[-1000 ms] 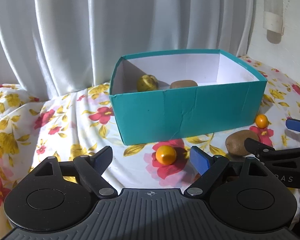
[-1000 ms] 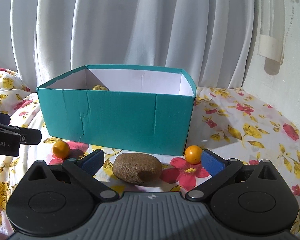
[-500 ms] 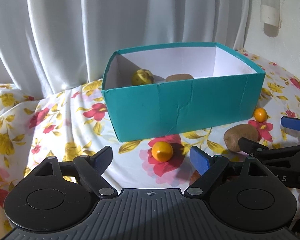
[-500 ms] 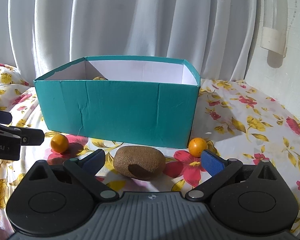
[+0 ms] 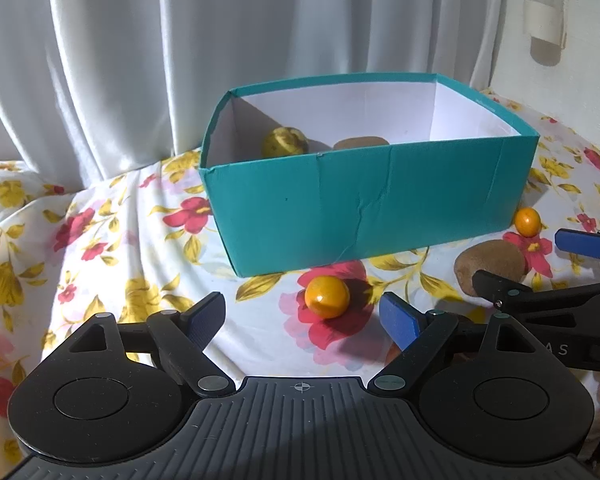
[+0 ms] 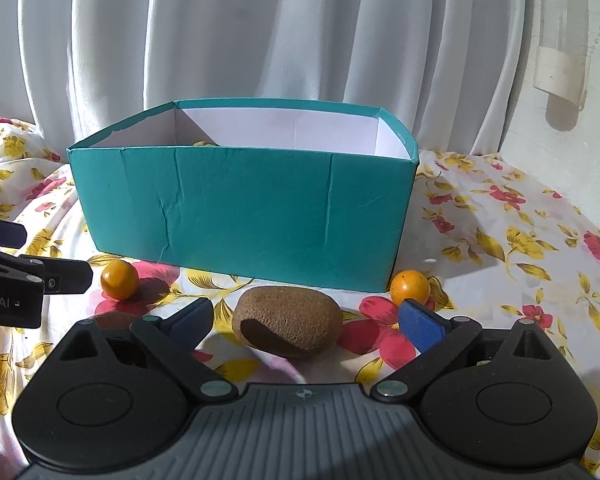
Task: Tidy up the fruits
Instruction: 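Grasp a small orange with the left tool while the right tool grasps another kiwi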
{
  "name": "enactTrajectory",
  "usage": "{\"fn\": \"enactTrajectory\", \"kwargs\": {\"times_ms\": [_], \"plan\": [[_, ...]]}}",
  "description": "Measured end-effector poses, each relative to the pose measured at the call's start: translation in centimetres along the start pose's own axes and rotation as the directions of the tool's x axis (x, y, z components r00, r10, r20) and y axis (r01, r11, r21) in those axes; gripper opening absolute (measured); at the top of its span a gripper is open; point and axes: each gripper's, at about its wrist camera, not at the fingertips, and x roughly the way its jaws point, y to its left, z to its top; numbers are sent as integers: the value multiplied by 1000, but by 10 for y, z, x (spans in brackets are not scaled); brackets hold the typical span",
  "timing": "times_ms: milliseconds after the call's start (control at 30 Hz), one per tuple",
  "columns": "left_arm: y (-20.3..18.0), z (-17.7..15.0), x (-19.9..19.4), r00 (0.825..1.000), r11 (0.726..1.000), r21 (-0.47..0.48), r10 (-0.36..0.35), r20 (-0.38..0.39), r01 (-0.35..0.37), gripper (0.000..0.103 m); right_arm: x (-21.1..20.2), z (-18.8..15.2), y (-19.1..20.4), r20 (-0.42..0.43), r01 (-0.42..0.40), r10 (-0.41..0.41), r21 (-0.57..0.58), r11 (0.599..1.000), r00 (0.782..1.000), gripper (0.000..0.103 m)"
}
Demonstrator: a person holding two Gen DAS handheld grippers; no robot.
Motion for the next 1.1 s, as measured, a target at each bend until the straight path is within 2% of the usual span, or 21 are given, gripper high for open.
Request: {"fn": "enactTrajectory", "kwargs": {"times_ms": [233,500,667,767,833,933,1100], "plan": [[5,3,10,1000,1000,-8,-9,-10,9,87,9,2,-1,-26,-10,10,4,1000,1000,95],[6,5,40,997,999,-10,-44,-62,43,72,26,2,1,-78,-31,32,9,999,996,86],[9,6,54,993,995,-44,-93,-77,89,69,31,3,2,-79,-39,40,9,999,996,82],[13,7,61,983,986,-82,-151,-101,143,63,34,3,2,-83,-59,59,13,998,995,74],[17,7,65,977,980,-105,-181,-114,169,58,34,4,2,-84,-56,57,14,998,995,73],[20,7,70,975,982,-95,-175,-133,163,50,33,4,2,-86,-55,56,7,998,995,72],[16,5,70,981,988,-46,-150,-120,145,40,33,4,2,-88,-57,58,6,998,994,71]]}}
